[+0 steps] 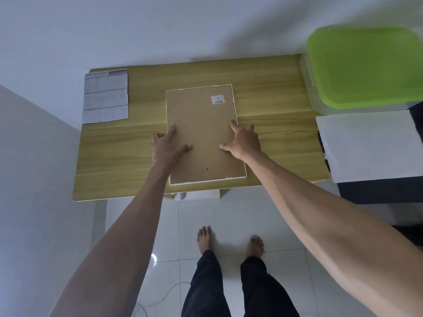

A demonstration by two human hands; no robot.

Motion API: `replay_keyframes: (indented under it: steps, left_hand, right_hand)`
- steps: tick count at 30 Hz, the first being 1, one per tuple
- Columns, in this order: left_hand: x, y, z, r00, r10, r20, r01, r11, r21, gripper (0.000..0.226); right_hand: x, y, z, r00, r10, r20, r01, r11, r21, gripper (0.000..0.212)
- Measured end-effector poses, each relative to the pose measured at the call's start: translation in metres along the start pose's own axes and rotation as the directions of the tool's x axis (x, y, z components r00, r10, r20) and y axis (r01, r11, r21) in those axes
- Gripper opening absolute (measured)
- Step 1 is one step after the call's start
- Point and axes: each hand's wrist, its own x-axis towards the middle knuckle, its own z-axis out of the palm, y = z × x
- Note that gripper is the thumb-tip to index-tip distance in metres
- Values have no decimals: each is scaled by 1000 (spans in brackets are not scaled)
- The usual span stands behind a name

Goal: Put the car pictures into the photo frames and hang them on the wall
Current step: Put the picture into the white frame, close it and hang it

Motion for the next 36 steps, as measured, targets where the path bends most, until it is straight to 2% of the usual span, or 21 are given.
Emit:
replay_keyframes:
  steps: [4, 6, 10, 16, 23, 27, 29, 36]
  left_hand:
    - [-1, -3, -6, 997, 11, 78, -9, 1000, -22, 107]
    - [-2, -1, -5, 997, 5, 80, -4, 1000, -7, 109]
    - [-3, 8, -2, 998, -27, 55, 25, 998, 50, 109]
    - [-15, 9, -2, 997, -70, -13, 70, 997, 24, 101]
    - [-23, 14, -5, 992, -112, 56, 113, 993, -15, 101]
    - [-26, 14, -5, 990, -128, 64, 130, 991, -40, 105]
    - [-26, 15, -4, 988, -145, 62, 149, 987, -67, 106]
    - [-26, 15, -4, 989, -143, 39, 147, 974, -172, 103]
  right_hand:
    - [0, 3, -4, 993, -23, 116, 28, 999, -41, 123]
    - [-1, 0, -4, 992, -24, 124, 33, 997, -75, 127]
    - [-4, -3, 2, 998, 1, 66, 5, 995, -95, 123]
    - [-14, 1, 7, 998, 58, -2, -58, 997, -55, 114]
    - [-18, 6, 0, 987, 57, 149, -54, 998, -18, 119]
    - [-17, 10, -2, 985, 48, 165, -55, 998, 40, 123]
    - [-16, 12, -3, 986, 43, 160, -57, 995, 85, 118]
    - [-15, 15, 0, 999, 43, 29, -51, 940, 338, 71]
